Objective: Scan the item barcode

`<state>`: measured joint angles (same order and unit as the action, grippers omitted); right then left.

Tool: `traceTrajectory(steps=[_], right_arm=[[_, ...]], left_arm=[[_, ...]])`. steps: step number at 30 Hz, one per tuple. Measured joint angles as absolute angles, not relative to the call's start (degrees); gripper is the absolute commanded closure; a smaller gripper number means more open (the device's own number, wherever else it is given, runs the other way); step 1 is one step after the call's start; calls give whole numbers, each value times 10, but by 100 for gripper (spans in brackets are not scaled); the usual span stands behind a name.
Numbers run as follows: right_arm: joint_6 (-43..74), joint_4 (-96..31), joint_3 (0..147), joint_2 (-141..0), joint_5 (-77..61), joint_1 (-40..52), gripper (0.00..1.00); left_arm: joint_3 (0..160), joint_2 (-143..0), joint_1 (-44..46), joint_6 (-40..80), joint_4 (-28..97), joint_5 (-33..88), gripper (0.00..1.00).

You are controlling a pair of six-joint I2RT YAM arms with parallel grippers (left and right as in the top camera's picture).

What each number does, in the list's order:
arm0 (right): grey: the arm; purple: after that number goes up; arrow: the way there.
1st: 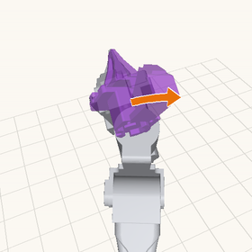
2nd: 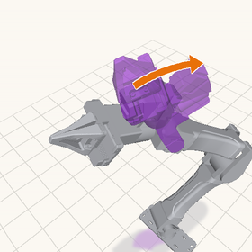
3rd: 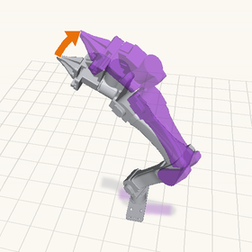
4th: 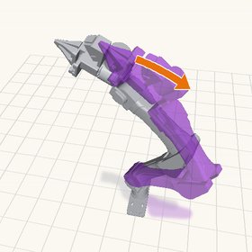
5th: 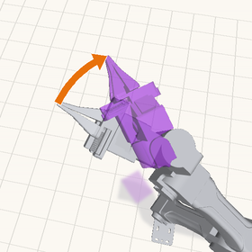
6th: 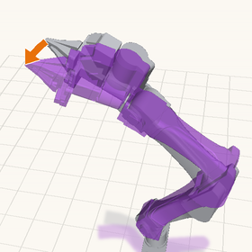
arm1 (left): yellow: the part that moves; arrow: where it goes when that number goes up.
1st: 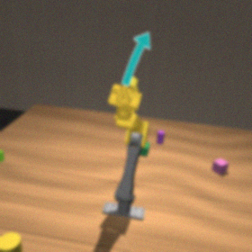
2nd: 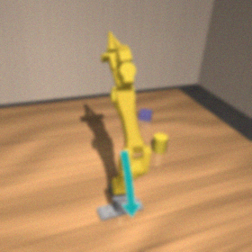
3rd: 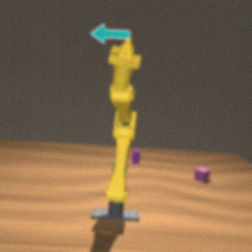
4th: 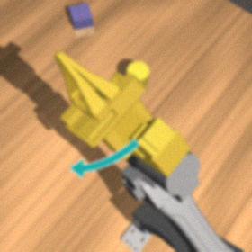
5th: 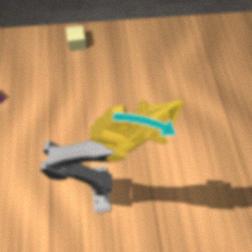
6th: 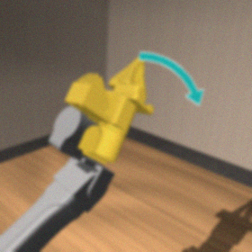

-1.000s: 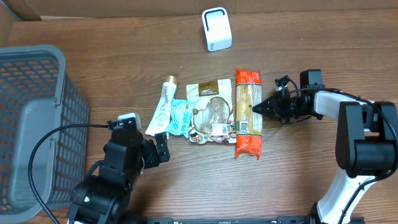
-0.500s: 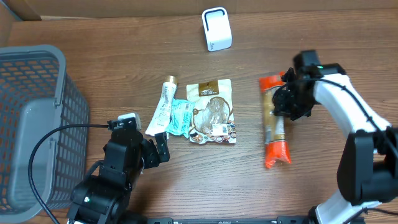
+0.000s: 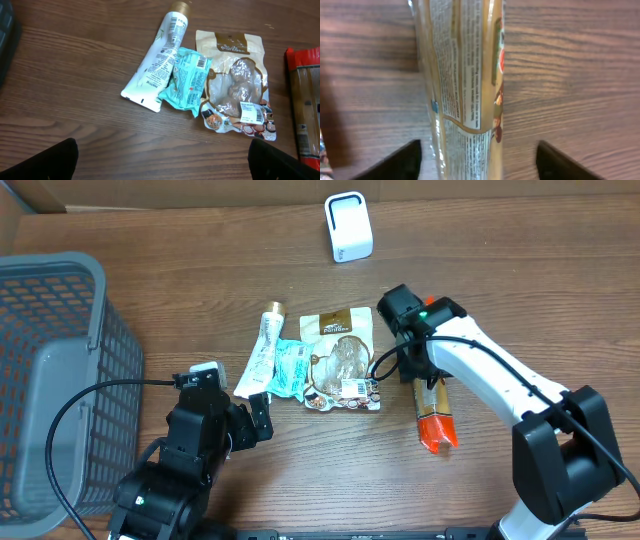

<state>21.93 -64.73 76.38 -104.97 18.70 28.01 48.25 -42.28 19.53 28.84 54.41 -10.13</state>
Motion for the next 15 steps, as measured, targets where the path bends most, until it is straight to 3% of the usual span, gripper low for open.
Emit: traceTrajectory(steps=[5,15], right_arm=[[194,-662,764,-1050,128,258,4],[124,-637,718,-1050,-3,196,7]], left_arm=[[482,-423,195,288,544,-101,1],[482,-423,195,288,544,-101,0]])
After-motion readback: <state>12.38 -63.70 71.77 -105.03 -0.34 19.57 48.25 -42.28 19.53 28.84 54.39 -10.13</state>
